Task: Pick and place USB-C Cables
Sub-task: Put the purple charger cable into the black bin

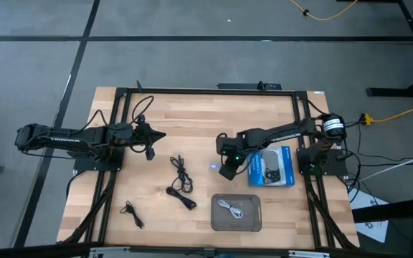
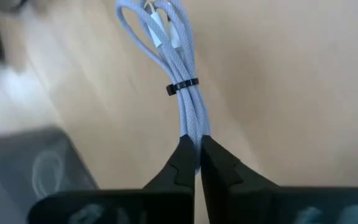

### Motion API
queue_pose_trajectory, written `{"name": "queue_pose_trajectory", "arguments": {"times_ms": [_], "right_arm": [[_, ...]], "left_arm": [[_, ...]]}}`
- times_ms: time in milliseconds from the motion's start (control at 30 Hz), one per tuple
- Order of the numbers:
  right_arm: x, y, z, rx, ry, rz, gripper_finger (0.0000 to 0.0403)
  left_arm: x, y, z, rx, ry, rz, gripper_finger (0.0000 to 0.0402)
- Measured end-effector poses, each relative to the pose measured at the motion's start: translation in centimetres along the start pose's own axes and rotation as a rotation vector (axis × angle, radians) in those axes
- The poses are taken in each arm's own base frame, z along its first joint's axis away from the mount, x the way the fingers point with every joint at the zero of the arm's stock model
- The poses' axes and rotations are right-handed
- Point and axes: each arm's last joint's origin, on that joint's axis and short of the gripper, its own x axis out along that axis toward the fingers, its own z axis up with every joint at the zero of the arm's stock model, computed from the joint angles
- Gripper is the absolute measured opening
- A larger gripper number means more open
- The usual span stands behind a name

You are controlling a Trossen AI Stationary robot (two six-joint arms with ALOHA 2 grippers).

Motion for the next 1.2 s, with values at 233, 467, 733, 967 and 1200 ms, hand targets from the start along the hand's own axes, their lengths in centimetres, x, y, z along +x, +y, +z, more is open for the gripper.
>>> {"name": "queue_pose_trajectory", "arguments": {"times_ms": [233,467,733,967,1200], "right_arm": [[-3.2,4.5,-0.6,-0.052,-0.052,-0.129,0.0006],[-6.1,10.8,-5.7,-0.006,-0.140,-0.258,0.0006],[-5.8,14.3,-11.6,0.108,-0.145,-0.216,0.0006],[-5.8,15.4,-13.8,0.100,-0.138,-0.189,0.0018],[-5.8,15.7,-13.9,0.088,-0.141,-0.169,0.0047]], "left_arm": [[0.0,0.0,0.0,0.000,0.001,0.000,0.0000],[0.0,0.0,0.0,0.001,0.003,0.000,0.0000],[0.0,0.0,0.0,0.000,0.003,0.000,0.0000],[0.0,0.0,0.0,-0.001,0.003,0.000,0.0000],[0.0,0.0,0.0,-0.003,0.003,0.000,0.0000]]}}
